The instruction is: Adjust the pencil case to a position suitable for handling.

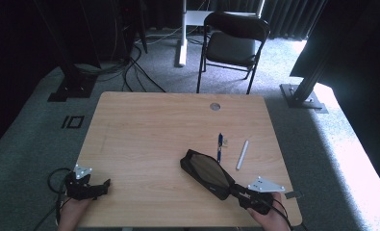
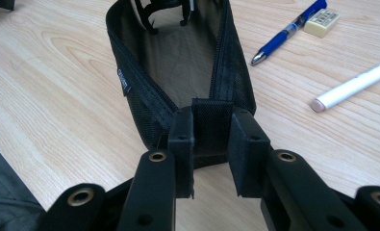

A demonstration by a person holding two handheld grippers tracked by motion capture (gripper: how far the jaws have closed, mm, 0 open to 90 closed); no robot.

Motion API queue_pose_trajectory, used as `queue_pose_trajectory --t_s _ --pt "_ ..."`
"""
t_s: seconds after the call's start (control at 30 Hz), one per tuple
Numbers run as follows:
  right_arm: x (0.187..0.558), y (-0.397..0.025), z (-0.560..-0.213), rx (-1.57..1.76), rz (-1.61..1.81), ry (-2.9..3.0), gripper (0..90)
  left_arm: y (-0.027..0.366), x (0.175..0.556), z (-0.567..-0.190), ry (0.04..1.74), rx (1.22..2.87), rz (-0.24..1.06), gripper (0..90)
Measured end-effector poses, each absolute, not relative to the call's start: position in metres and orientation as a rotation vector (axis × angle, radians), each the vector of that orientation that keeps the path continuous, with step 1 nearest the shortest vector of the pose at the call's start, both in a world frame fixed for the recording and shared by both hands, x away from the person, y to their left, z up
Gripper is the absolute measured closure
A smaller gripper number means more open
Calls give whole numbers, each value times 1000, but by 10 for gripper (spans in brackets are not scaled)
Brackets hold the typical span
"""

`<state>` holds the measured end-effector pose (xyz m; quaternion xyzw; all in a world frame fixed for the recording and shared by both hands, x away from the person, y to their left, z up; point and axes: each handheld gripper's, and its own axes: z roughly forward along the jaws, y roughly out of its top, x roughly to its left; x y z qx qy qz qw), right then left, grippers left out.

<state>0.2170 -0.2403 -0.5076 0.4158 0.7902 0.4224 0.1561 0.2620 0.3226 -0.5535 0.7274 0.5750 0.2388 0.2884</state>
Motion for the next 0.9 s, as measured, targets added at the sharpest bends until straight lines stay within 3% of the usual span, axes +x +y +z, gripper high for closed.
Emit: queue_pose_trajectory --t_s 0.57,0.9 --pt "209 -256 -506 1200 1194 2244 721 323 262 -554 1535 1942 638 5" --pt "211 -253 -490 1185 1265 2202 602 323 262 -554 1535 1942 638 5"
